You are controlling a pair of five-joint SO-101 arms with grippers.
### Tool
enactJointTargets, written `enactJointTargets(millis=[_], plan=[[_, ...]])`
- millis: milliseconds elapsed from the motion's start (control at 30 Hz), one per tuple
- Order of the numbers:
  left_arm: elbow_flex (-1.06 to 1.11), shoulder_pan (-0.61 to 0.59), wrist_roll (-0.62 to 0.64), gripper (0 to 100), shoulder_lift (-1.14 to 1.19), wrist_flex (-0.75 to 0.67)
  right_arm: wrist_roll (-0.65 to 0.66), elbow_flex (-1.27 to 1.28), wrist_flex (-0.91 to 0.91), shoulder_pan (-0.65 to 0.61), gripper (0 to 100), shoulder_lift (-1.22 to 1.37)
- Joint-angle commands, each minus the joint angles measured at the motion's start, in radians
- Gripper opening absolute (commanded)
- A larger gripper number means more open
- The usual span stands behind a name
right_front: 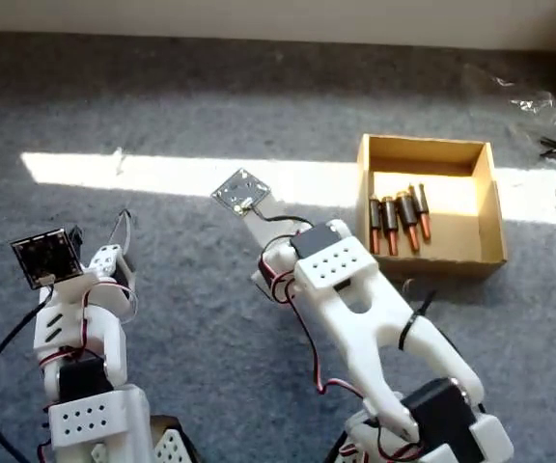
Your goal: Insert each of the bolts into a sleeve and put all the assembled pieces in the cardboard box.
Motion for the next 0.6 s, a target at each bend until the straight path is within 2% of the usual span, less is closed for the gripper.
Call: enactJointTargets(millis=[0, 133, 267, 567], plan=[[-0.004, 0.050, -0.063, 24, -0.001, -0.015, 0.000, 0.065, -0.076, -0.004, 0.5, -0.136], [-0.004, 0.056, -0.069, 24, -0.001, -0.015, 0.000, 0.211, -0.171, -0.004, 0.5, -0.272], [-0.004, 0.058, -0.069, 24, -0.001, -0.014, 0.000, 0.288, -0.176, 0.002, 0.5, -0.383], [-0.005, 0.110, -0.074, 24, 0.007, -0.012, 0.000, 0.381, -0.174, 0.122, 0.5, -0.638]])
